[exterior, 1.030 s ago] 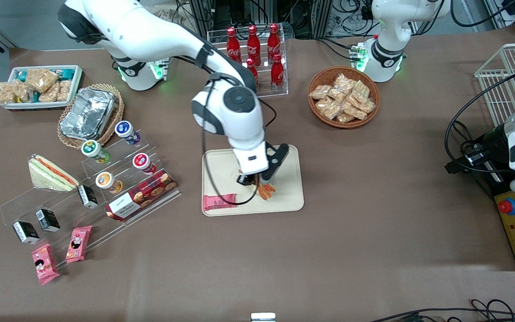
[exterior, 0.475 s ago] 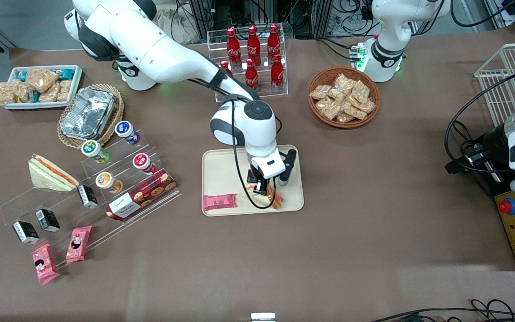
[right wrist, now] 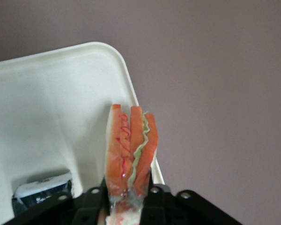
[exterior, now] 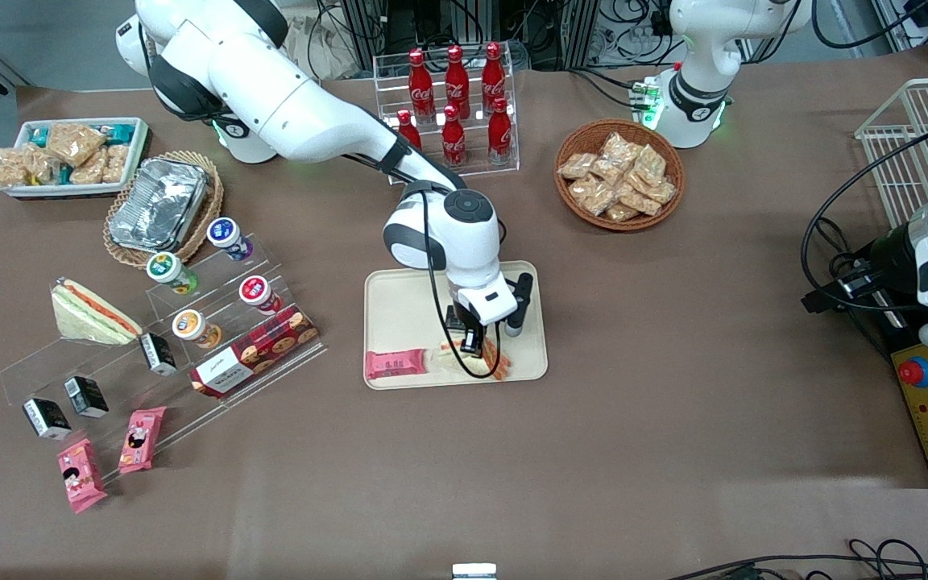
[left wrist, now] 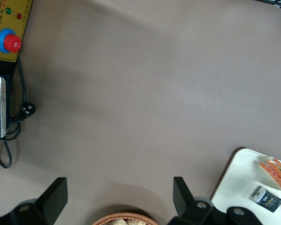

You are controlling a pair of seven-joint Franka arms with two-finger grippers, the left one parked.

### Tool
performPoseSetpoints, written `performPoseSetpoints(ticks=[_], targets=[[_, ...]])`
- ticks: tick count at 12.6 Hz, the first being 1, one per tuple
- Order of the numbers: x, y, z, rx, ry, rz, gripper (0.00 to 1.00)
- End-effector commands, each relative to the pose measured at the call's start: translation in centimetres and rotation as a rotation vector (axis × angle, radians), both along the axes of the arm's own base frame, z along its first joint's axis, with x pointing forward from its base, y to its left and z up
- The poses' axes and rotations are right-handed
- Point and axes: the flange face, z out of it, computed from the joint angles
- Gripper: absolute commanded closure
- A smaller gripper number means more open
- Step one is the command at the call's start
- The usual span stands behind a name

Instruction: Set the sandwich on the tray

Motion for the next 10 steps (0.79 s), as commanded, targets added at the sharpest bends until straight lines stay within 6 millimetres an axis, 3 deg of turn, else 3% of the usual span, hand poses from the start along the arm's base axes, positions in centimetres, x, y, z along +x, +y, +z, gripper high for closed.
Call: performPoseSetpoints(ticks=[1, 3, 7, 10], targets=[[0.6, 0.2, 2.4, 0.091, 0.048, -0.07, 0.01], [1.5, -0.8, 5.8, 0.209, 0.151, -0.195, 0.01], [1.5, -2.7, 11.6, 0.155, 0.17, -0.261, 0.01], [5.4, -10.0, 16.5, 0.166, 0.228, -0.415, 0.01]])
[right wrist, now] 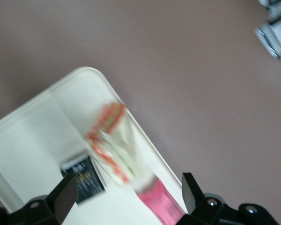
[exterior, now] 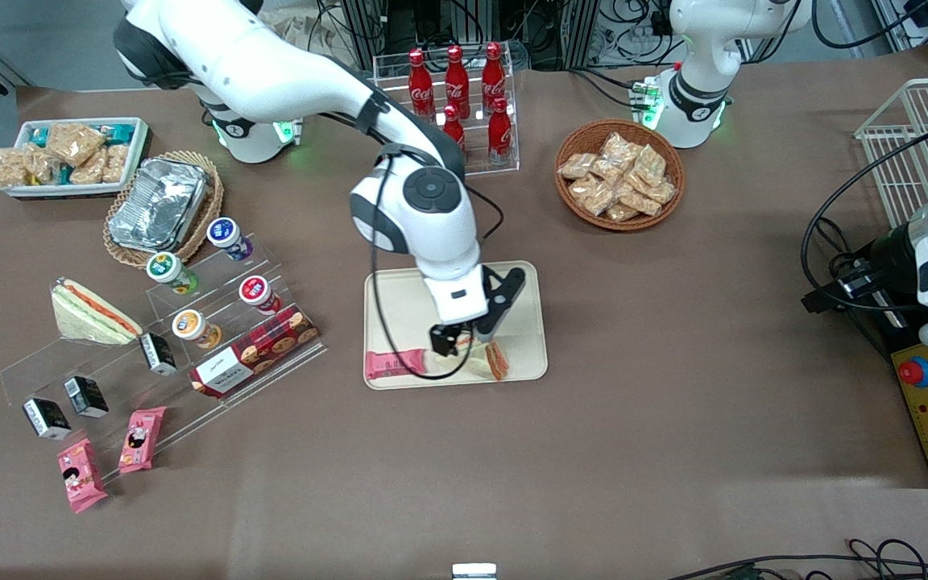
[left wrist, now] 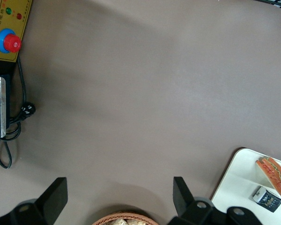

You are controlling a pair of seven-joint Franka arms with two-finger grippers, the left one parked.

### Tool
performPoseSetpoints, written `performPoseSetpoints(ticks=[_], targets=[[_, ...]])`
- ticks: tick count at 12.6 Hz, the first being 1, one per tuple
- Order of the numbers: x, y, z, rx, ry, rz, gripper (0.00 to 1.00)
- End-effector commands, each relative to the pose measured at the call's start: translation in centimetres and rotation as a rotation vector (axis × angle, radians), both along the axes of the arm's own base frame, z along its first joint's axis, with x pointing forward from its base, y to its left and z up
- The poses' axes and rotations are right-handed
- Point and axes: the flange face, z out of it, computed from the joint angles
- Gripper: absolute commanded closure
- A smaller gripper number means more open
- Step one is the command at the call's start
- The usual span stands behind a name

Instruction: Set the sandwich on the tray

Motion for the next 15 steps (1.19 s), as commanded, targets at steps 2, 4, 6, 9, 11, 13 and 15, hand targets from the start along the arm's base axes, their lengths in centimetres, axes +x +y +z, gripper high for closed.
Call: performPoseSetpoints(ticks=[2, 4, 6, 9, 11, 13, 15], targets=[[3.2, -9.9, 7.9, 0.078, 0.13, -0.221, 0.01], [4.5, -16.1, 11.6, 0.063, 0.161, -0.329, 0.01], [5.4, -22.4, 14.1, 0.093, 0.223, -0.439, 0.01], [5.5, -30.6, 16.7, 0.066, 0.281, -0.598, 0.01], [5.0, -35.1, 18.9, 0.04, 0.276, -0.707, 0.01], [5.0, -39.5, 20.2, 0.031, 0.255, -0.775, 0.01], [4.9, -43.2, 19.9, 0.008, 0.287, -0.838, 0.01]])
